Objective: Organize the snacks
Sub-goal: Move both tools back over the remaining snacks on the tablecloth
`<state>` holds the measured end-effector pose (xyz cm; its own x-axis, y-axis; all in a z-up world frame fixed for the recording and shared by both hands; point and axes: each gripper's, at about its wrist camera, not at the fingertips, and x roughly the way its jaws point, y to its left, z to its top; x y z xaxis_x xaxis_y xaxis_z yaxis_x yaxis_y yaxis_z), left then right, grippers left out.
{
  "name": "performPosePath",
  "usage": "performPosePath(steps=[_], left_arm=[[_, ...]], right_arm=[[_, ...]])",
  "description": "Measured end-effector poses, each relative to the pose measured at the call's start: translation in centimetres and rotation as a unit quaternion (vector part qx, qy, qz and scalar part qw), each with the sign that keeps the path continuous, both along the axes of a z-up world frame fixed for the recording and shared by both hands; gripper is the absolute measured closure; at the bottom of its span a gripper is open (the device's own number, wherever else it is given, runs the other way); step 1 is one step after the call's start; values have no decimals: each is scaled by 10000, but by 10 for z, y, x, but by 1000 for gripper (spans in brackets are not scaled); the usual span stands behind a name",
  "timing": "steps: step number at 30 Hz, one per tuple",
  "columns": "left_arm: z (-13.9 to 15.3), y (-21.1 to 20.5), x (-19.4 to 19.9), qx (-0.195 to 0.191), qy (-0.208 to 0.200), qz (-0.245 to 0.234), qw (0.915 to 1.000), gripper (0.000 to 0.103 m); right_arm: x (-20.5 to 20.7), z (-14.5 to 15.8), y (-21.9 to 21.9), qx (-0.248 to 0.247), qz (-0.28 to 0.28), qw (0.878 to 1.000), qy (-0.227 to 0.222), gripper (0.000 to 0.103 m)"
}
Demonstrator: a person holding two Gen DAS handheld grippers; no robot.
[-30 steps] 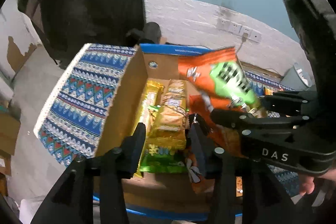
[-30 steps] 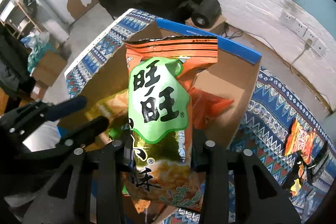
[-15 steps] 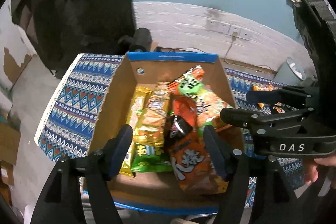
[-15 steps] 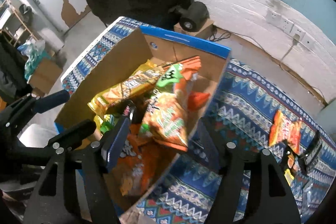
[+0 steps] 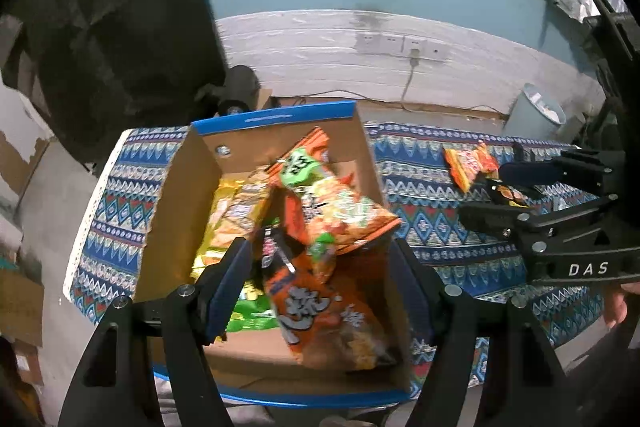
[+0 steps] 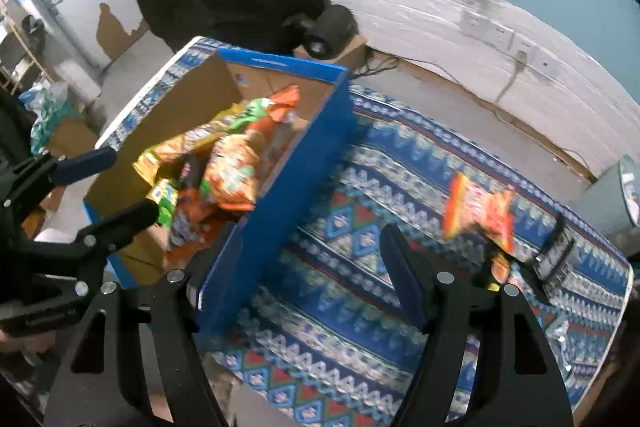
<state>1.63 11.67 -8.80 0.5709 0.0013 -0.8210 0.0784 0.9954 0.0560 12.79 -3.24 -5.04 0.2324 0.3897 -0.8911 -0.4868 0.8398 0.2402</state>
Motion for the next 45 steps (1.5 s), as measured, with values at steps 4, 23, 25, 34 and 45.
performPosePath(steps=[4, 23, 25, 34, 45], left_arm=[[1, -20, 0, 94, -12, -206, 9997, 31], [1, -130, -7, 605, -25, -1361, 9888, 27], [0, -141, -7, 709, -11, -1493, 9862, 27], [-10, -172, 12, 854, 394, -1949, 9763, 26], [-18, -190, 61, 1138, 403, -2381, 9637, 22]], right_arm=[[-5, 1, -28, -61, -174, 9998, -16, 30], [-33, 1, -163, -406, -1125, 9928, -35, 30], [-35, 0, -173, -486, -1130, 9924, -47, 30], [-34, 1, -224, -820, -997, 9916, 11, 31], [1, -25, -275, -1080, -737, 9912, 202, 31]])
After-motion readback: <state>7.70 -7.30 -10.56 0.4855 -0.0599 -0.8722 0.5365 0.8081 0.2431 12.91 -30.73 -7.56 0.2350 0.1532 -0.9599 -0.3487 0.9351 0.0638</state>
